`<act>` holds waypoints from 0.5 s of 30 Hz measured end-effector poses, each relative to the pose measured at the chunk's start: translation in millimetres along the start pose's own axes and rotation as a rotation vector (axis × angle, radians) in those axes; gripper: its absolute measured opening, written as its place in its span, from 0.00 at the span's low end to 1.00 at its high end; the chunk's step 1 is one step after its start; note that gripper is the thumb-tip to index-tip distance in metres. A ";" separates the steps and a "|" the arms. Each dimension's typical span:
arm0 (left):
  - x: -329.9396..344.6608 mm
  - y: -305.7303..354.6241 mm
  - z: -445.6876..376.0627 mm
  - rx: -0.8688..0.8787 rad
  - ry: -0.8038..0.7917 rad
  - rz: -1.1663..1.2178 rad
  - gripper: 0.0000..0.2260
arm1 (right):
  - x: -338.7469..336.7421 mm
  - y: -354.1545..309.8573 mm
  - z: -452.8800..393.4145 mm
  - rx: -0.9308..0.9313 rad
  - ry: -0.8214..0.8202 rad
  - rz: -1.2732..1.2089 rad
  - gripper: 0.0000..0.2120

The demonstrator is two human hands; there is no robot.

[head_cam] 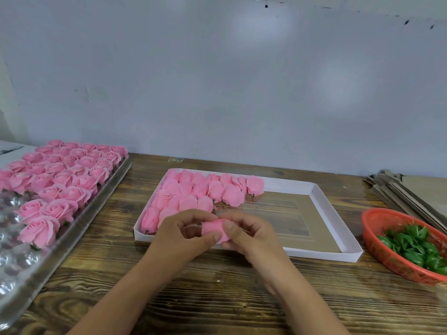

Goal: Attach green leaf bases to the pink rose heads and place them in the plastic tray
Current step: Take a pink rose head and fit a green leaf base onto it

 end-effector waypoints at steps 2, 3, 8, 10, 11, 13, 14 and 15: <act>0.4 -1.5 -0.3 0.010 0.007 -0.002 0.12 | -1.5 2.8 -0.7 0.030 -0.001 0.015 0.07; 0.6 -2.4 -0.2 0.006 0.011 -0.001 0.11 | -1.8 4.1 -0.8 0.043 -0.002 0.013 0.07; -0.4 -6.3 0.2 -0.009 0.001 -0.011 0.10 | 0.1 6.4 0.7 0.076 -0.033 -0.011 0.08; -2.0 -8.6 -1.1 -0.023 0.014 -0.008 0.10 | -3.6 3.6 -0.6 0.055 -0.006 0.057 0.07; -3.3 -10.1 -1.7 -0.034 0.029 -0.006 0.10 | -10.3 -1.0 -2.6 0.022 0.048 0.105 0.08; -5.8 -12.1 -3.1 -0.049 0.063 -0.005 0.10 | -36.0 -17.4 -7.6 -0.058 0.229 0.195 0.08; -6.4 -12.3 -3.5 -0.053 0.075 0.000 0.10 | -54.8 -27.6 -9.3 -0.094 0.328 0.219 0.08; -6.1 -11.8 -3.4 -0.060 0.081 0.009 0.10 | -75.3 -39.0 -9.0 -0.126 0.424 0.247 0.07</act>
Point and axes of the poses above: each hand's wrist, its own z-axis away from the middle knuckle, its own x-axis out of the palm, y = z × x, the point moved 8 cm from there along -z, towards the middle knuckle, and after that the axes turned 6 degrees about y, right-handed, at the moved point
